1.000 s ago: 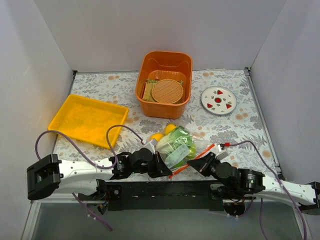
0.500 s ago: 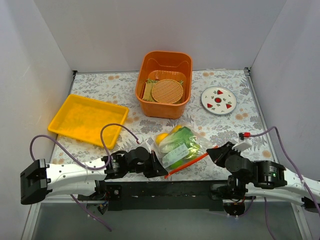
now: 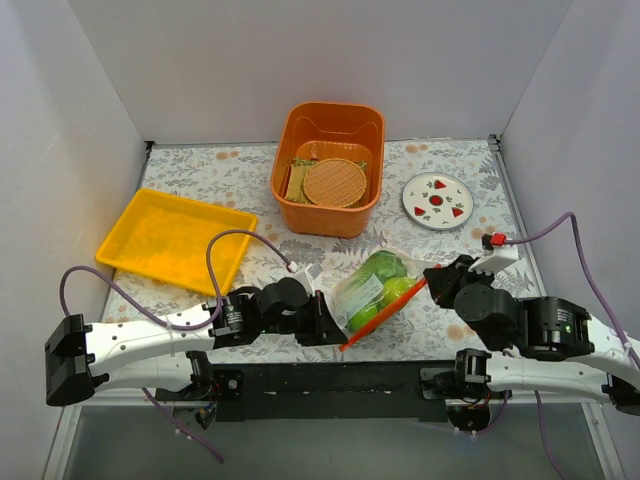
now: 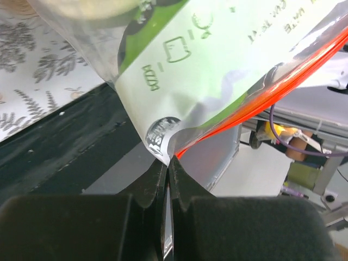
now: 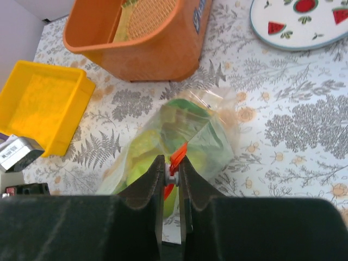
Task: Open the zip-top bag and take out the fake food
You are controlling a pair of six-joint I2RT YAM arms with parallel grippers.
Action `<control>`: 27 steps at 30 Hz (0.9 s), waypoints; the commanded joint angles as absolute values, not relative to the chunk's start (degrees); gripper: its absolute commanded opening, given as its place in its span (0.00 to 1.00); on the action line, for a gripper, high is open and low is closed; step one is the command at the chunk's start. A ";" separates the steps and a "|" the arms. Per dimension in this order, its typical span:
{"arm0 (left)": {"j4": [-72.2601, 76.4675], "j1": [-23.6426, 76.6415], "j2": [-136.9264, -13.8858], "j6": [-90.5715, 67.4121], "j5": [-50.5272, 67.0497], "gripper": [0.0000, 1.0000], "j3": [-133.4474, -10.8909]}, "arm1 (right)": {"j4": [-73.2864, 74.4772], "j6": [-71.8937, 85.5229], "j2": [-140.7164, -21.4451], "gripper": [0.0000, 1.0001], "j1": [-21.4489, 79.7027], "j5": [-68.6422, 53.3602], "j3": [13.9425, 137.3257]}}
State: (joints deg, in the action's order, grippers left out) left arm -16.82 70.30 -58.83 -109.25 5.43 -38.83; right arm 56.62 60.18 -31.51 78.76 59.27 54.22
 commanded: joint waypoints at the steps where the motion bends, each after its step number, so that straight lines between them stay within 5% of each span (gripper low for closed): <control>1: -20.13 70.49 -60.38 -104.94 10.72 0.00 -43.68 | 52.40 47.15 -37.51 0.13 78.49 67.94 64.14; 10: -11.62 70.49 -64.60 -106.34 12.04 0.00 -44.57 | 33.86 33.93 -54.30 0.10 72.61 52.41 64.61; 14: -7.74 70.49 -65.56 -107.49 10.90 0.00 -42.54 | 23.22 31.56 -55.20 0.05 66.10 36.34 57.84; 18: -6.85 70.49 -65.57 -107.49 8.88 0.01 -41.05 | 20.65 31.99 -56.16 0.05 64.78 33.58 56.42; 27: -15.37 70.49 -60.13 -105.12 3.26 0.29 -42.10 | 18.72 31.55 -57.92 0.03 61.70 29.36 56.87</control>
State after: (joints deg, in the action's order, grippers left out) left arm -11.73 70.41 -64.82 -106.56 7.49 -40.99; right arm 23.79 32.64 -58.24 63.68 33.41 55.29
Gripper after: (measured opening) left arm 0.241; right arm 0.187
